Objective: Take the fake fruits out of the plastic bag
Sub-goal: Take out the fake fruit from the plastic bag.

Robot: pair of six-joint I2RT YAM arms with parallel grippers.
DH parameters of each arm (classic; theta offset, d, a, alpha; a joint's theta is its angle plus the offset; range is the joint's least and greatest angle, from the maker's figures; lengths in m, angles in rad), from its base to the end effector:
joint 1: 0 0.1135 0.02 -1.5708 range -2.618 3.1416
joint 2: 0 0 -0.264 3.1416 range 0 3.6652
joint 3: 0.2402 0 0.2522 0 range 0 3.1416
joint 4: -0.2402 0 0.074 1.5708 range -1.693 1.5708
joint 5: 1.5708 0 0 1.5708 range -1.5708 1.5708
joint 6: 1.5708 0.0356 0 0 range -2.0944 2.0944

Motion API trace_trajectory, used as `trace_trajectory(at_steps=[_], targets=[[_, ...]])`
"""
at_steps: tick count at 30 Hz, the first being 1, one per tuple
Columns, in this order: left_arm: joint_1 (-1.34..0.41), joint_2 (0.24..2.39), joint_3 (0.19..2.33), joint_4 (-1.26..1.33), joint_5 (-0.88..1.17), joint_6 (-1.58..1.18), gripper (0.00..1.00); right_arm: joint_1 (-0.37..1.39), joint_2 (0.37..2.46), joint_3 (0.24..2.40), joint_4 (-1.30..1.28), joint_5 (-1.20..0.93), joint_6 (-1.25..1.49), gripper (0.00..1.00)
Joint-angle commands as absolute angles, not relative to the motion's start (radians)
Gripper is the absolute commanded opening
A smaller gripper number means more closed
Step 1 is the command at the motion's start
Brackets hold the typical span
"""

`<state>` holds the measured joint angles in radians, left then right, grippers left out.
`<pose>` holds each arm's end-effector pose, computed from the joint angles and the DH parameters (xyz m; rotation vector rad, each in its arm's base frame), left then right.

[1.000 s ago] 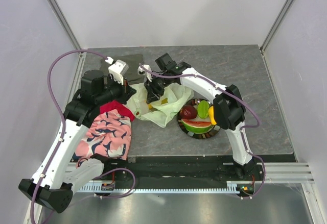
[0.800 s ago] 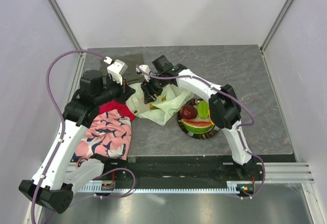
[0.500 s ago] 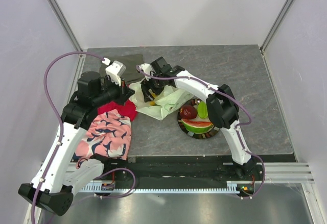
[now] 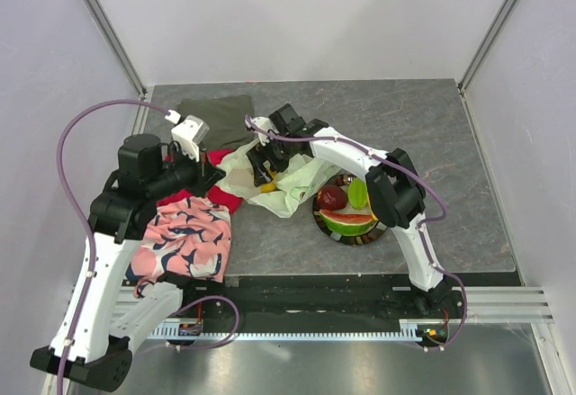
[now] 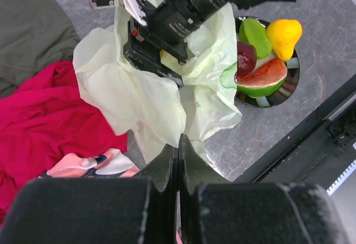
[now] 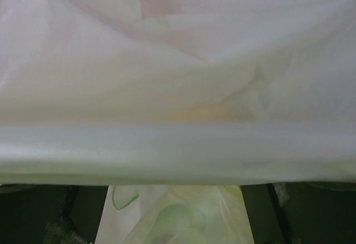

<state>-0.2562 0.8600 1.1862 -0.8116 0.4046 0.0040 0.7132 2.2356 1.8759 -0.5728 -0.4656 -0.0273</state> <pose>0.1464 -0.0528 0.3991 0.5165 1.9962 -0.5716 0.3649 0.3368 0.2062 -1.1148 2.3172 0.8573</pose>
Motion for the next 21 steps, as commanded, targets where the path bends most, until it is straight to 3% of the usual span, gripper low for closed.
trace_trajectory(at_steps=[1,18,20,21], targets=[[-0.253,0.790,1.220,-0.899,0.466,0.069,0.02,0.704,2.174,1.879,-0.549,-0.499,-0.021,0.94],[-0.253,0.781,1.118,-0.937,0.522,0.100,0.02,0.761,2.338,1.919,-0.523,-0.318,0.064,0.96],[-0.253,0.782,1.115,-0.934,0.522,0.101,0.02,0.770,2.347,1.927,-0.519,-0.313,0.064,0.90],[-0.253,0.785,1.117,-0.933,0.523,0.104,0.02,0.772,2.347,1.934,-0.518,-0.313,0.063,0.79]])
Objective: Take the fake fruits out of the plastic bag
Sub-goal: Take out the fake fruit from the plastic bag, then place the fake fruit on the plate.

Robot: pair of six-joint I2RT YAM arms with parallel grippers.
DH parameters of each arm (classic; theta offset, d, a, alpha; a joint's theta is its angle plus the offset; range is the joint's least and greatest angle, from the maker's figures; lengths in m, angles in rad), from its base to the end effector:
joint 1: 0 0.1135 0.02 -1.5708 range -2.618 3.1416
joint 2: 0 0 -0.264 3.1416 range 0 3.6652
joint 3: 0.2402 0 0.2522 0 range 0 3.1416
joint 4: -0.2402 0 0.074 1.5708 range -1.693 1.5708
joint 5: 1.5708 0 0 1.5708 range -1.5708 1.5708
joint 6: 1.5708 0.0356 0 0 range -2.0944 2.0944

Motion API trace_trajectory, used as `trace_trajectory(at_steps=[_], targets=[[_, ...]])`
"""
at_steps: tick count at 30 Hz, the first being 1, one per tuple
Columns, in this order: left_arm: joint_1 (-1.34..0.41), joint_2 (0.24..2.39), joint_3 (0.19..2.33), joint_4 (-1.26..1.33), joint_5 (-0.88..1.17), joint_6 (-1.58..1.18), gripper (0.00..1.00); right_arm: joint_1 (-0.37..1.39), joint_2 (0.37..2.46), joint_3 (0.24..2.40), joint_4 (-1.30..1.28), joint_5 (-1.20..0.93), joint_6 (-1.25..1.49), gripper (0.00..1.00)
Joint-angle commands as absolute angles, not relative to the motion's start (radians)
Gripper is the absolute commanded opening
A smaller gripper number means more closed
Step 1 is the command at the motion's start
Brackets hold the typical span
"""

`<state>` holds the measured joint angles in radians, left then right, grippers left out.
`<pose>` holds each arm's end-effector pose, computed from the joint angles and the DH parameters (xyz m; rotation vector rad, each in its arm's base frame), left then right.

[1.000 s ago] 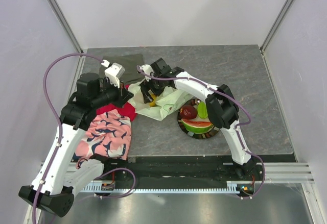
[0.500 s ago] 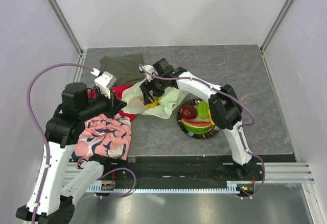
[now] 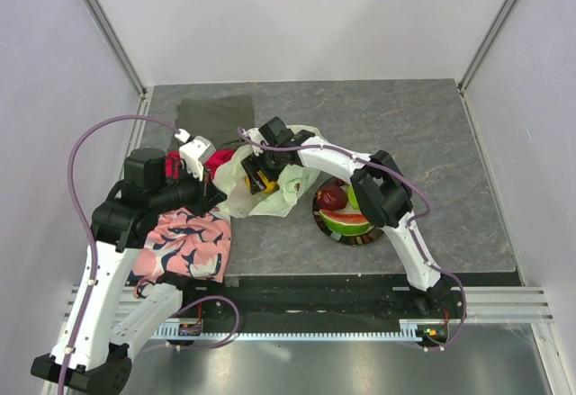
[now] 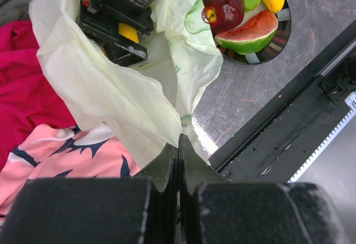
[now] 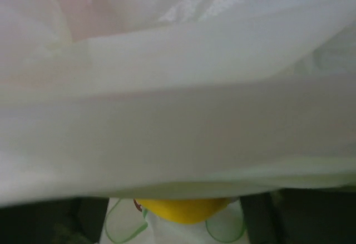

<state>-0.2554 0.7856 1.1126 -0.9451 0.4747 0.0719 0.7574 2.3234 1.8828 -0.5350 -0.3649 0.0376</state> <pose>0.1238 -0.0491 0.3745 0.6180 2.0876 -0.6226 0.3602 0.3581 0.1672 -1.0655 2.4090 0.7596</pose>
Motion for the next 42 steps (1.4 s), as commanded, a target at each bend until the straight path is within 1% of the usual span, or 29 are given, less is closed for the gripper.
trace_trajectory(at_steps=[1,2,3,6,7,13,14,15,19,24,27,28,30,31,34,35,38,42], targets=[[-0.253,0.784,1.114,-0.933,0.523,0.106,0.02,0.772,2.333,1.934,-0.517,-0.305,0.054,0.74],[-0.253,0.784,1.112,-0.930,0.522,0.107,0.02,0.772,2.323,1.934,-0.520,-0.292,0.046,0.70],[-0.253,0.787,1.109,-0.928,0.520,0.109,0.02,0.770,2.306,1.928,-0.523,-0.285,0.034,0.64],[-0.253,0.802,1.098,-0.890,0.502,0.118,0.02,0.761,2.214,1.902,-0.548,-0.304,-0.017,0.58],[-0.253,0.805,1.094,-0.879,0.491,0.118,0.02,0.759,2.157,1.893,-0.557,-0.310,-0.031,0.58],[-0.253,0.833,1.057,-0.743,0.460,0.137,0.02,0.739,1.998,1.850,-0.666,-0.452,-0.146,0.58],[-0.253,0.831,1.051,-0.723,0.453,0.138,0.02,0.736,1.985,1.847,-0.676,-0.472,-0.153,0.58],[-0.252,0.834,1.040,-0.678,0.430,0.138,0.02,0.730,1.976,1.841,-0.687,-0.558,-0.172,0.59],[-0.252,0.844,1.006,-0.577,0.374,0.135,0.02,0.712,1.915,1.813,-0.726,-0.647,-0.190,0.60],[-0.252,0.865,0.986,-0.520,0.383,0.121,0.02,0.672,1.792,1.775,-0.778,-0.600,-0.233,0.60],[-0.252,0.874,0.979,-0.503,0.379,0.115,0.02,0.576,1.699,1.708,-0.813,-0.545,-0.241,0.59],[-0.252,0.873,0.976,-0.488,0.379,0.112,0.02,0.504,1.680,1.691,-0.846,-0.538,-0.248,0.59],[-0.252,0.870,0.960,-0.473,0.379,0.100,0.02,0.436,1.645,1.649,-0.944,-0.537,-0.305,0.59],[-0.252,0.868,0.956,-0.459,0.377,0.094,0.01,0.431,1.634,1.634,-0.974,-0.514,-0.378,0.59],[-0.247,0.864,0.939,-0.440,0.383,0.078,0.02,0.426,1.576,1.517,-1.006,-0.430,-0.446,0.59],[-0.242,0.861,0.930,-0.434,0.390,0.072,0.02,0.425,1.550,1.447,-1.005,-0.407,-0.480,0.59],[-0.229,0.853,0.917,-0.423,0.393,0.069,0.02,0.425,1.536,1.349,-1.006,-0.338,-0.492,0.58],[-0.206,0.842,0.911,-0.420,0.397,0.067,0.02,0.426,1.531,1.292,-1.015,-0.336,-0.483,0.59]])
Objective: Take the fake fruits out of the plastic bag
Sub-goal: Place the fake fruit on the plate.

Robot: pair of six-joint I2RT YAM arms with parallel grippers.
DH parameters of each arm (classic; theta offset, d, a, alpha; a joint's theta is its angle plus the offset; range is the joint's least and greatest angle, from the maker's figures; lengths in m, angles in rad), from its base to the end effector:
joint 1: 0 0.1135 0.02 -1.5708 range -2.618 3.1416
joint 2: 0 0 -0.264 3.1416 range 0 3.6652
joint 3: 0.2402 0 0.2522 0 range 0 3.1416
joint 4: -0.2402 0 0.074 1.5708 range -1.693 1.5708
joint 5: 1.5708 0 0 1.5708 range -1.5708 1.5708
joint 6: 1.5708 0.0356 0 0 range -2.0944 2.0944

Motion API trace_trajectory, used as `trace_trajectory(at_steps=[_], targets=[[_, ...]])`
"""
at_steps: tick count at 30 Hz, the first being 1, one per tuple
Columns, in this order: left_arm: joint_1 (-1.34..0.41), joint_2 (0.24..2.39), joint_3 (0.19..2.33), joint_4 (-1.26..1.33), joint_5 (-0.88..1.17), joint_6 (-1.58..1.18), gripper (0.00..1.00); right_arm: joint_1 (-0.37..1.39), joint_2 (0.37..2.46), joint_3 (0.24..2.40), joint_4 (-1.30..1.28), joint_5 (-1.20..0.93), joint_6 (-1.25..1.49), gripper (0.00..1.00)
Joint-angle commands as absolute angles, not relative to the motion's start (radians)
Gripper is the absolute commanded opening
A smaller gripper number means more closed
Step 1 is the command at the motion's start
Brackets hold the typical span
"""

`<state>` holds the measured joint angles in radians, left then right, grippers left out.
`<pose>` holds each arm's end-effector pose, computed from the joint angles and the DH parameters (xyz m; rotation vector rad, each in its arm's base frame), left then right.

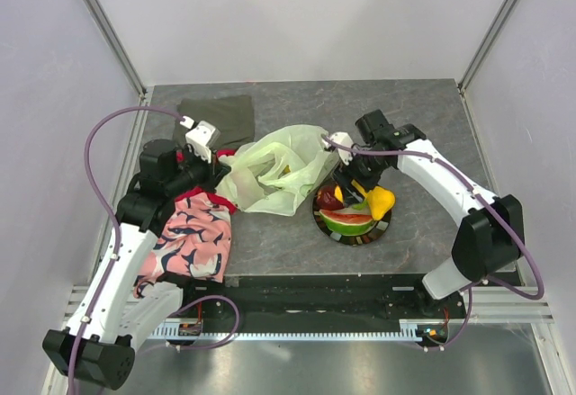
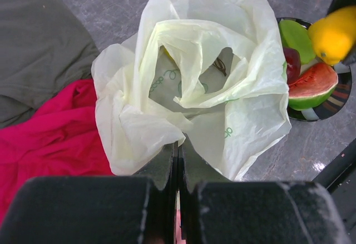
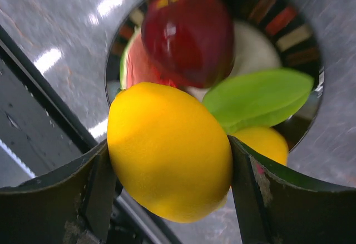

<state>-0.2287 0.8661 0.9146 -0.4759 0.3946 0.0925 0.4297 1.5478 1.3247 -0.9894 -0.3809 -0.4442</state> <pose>0.1800 -0.0560 0.3421 0.5677 1.9126 -0.4813 0.2705 0.1385 0.2815 -1.2442 2.4383 0.5238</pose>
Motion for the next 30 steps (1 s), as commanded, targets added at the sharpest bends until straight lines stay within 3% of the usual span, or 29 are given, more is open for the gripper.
trace_trajectory(at_steps=[1,13,15,17,18,24,30], targets=[[-0.201,0.839,0.908,-0.419,0.399,0.063,0.02,0.425,1.532,1.279,-1.017,-0.334,-0.479,0.59],[-0.163,0.819,0.902,-0.431,0.431,0.048,0.02,0.433,1.598,1.233,-0.985,-0.331,-0.463,0.66],[-0.163,0.818,0.899,-0.430,0.433,0.046,0.02,0.437,1.601,1.230,-0.989,-0.313,-0.466,0.71],[-0.163,0.812,0.888,-0.428,0.434,0.041,0.02,0.440,1.601,1.239,-0.994,-0.314,-0.463,0.84],[-0.163,0.811,0.888,-0.426,0.436,0.041,0.02,0.440,1.600,1.247,-0.999,-0.316,-0.460,0.98],[-0.163,0.814,0.879,-0.420,0.460,0.038,0.02,0.443,1.614,1.426,-1.071,-0.380,-0.457,0.98],[-0.163,0.819,0.888,-0.420,0.471,0.029,0.02,0.448,1.686,1.737,-1.066,-0.509,-0.421,0.98]])
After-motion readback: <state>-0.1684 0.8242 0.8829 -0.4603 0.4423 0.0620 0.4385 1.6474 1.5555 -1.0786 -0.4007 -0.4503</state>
